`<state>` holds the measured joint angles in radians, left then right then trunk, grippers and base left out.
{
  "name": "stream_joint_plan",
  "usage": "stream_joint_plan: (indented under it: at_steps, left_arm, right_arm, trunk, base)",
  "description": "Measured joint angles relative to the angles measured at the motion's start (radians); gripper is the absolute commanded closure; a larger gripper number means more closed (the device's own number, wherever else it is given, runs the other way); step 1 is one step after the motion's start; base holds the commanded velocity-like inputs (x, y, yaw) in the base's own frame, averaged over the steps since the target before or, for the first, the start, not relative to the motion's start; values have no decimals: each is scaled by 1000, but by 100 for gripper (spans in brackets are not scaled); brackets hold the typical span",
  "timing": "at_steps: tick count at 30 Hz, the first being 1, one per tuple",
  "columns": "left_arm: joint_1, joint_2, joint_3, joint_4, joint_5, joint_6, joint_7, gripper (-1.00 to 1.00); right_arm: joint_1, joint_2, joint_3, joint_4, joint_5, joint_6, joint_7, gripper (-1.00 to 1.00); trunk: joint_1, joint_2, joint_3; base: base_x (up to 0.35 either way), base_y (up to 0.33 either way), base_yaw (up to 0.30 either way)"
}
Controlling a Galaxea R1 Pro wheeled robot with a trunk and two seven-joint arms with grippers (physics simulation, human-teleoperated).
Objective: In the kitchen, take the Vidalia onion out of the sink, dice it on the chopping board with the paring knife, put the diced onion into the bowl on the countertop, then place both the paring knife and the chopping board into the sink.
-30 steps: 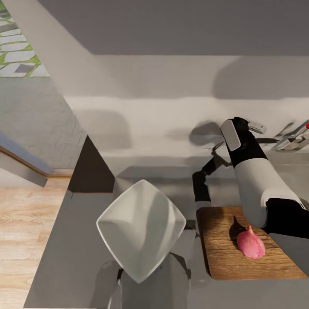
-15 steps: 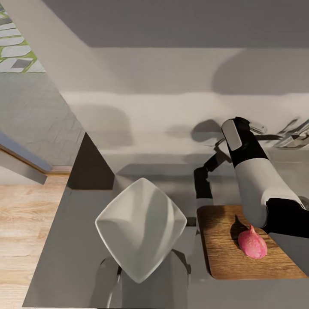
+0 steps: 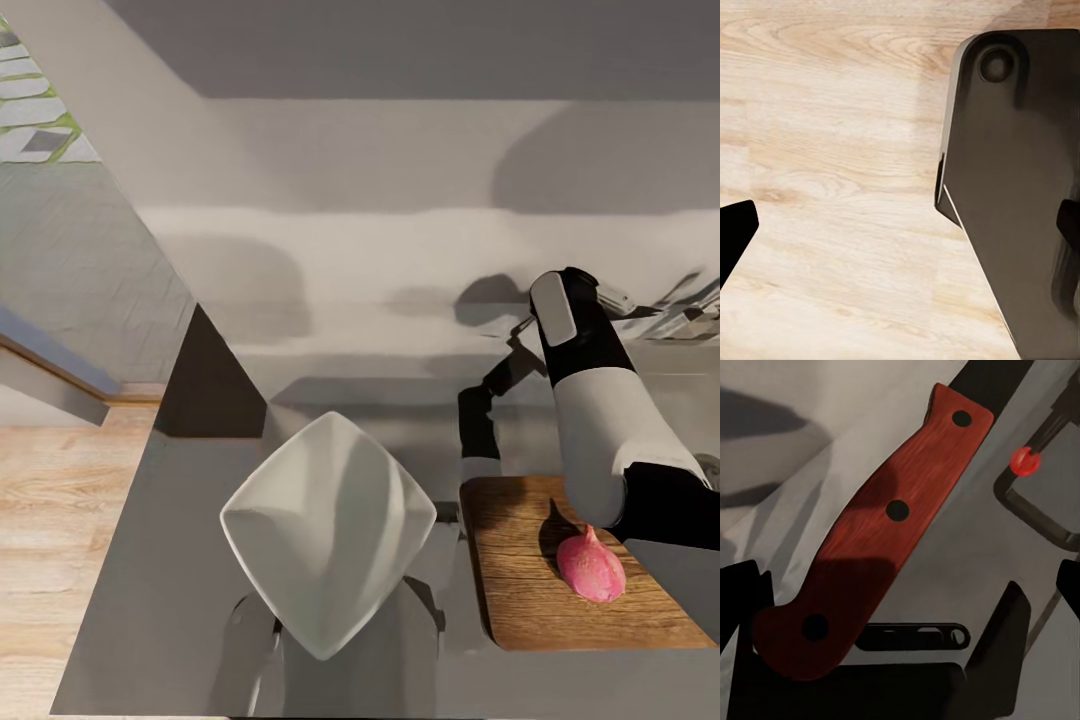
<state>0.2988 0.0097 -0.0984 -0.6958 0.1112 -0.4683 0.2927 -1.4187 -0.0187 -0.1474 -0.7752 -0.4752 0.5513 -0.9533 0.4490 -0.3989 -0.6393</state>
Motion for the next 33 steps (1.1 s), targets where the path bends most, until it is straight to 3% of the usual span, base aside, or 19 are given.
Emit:
stream_joint_plan:
  at_steps: [27,28,33]
  left_arm:
    - [0,0,0,2,-1,0,0,-100]
    - [0,0,0,2,0,0,0,-100]
    - [0,0,0,4,0,0,0,-100]
  right_arm:
    - [0,0,0,-29,4,0,0,-100]
    - [0,0,0,-29,5,0,0,100]
    - [0,0,0,-29,3,-2,1,100]
  trunk:
    - [0,0,-14]
    - [0,0,-14]
    - [0,0,-14]
  base:
    - [0,0,0]
    - [0,0,0]
    - [0,0,0]
